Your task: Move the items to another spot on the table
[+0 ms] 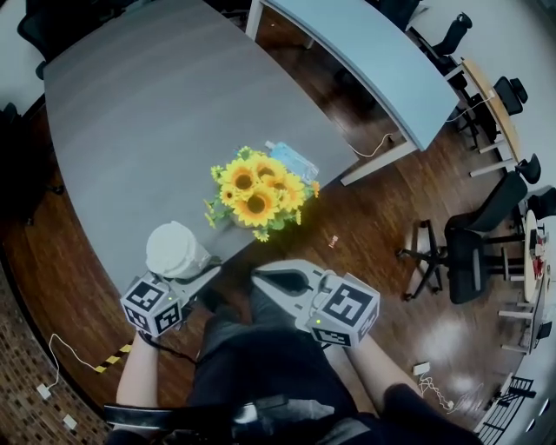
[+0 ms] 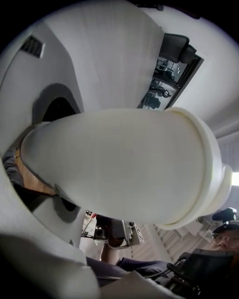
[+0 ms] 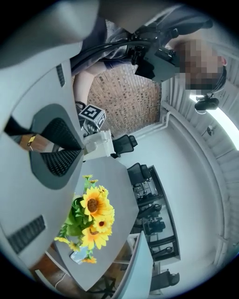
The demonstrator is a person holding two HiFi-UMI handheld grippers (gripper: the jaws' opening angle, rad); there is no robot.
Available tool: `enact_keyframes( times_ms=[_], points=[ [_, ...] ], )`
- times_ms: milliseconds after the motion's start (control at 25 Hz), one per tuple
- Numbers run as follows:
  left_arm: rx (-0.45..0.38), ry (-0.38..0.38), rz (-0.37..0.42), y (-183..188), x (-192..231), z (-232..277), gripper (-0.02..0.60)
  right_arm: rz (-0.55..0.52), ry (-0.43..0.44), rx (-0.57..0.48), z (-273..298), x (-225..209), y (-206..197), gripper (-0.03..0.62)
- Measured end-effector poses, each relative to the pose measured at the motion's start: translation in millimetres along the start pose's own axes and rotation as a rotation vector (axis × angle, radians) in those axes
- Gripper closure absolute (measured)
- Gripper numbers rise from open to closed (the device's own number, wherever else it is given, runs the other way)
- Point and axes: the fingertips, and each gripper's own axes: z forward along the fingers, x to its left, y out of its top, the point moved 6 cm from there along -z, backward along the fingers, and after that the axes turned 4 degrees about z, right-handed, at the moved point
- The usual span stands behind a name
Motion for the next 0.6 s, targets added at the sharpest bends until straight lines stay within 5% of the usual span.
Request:
enact_keyframes(
  times_ms=[600],
  points=[
    [-0.178,0.131,0.029,62.1,-21.9,-79.1,0.158,-0.092,0.169,-0.056,24.9,26.9,20.4,0.611]
  ],
)
